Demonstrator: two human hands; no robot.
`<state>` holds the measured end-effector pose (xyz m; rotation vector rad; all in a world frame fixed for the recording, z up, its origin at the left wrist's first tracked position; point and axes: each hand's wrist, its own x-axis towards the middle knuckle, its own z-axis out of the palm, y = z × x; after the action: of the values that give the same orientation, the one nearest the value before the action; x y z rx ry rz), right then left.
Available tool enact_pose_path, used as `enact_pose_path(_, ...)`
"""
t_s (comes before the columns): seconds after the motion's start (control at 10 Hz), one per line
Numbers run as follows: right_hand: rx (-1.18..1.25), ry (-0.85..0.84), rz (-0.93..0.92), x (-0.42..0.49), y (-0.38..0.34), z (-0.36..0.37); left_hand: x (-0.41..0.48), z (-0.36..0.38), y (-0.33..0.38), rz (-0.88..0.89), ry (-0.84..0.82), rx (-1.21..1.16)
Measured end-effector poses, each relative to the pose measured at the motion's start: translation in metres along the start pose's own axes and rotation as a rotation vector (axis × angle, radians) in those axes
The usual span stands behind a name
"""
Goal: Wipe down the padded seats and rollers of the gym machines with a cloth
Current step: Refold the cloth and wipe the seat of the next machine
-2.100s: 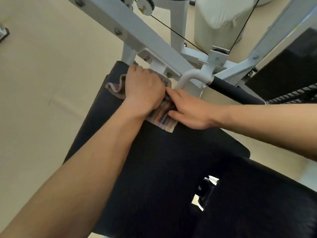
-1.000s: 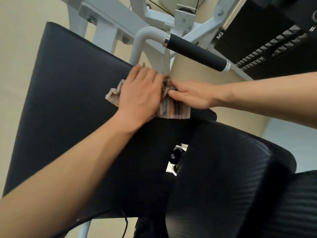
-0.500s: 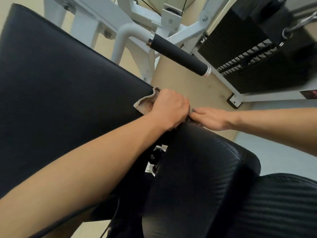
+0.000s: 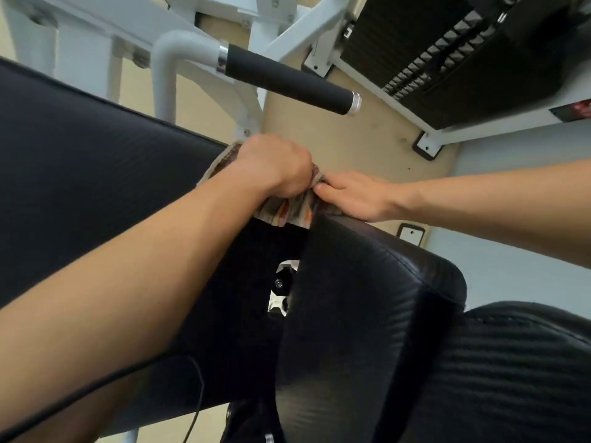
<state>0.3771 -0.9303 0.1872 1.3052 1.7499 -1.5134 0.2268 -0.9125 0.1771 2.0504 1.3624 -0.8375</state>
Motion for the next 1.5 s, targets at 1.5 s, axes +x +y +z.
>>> enact_pose_path(1.5,0.498,0.038,0.436,-0.005,0.039,0.048,0.042,-0.01,0.051,0.181,-0.413,-0.265)
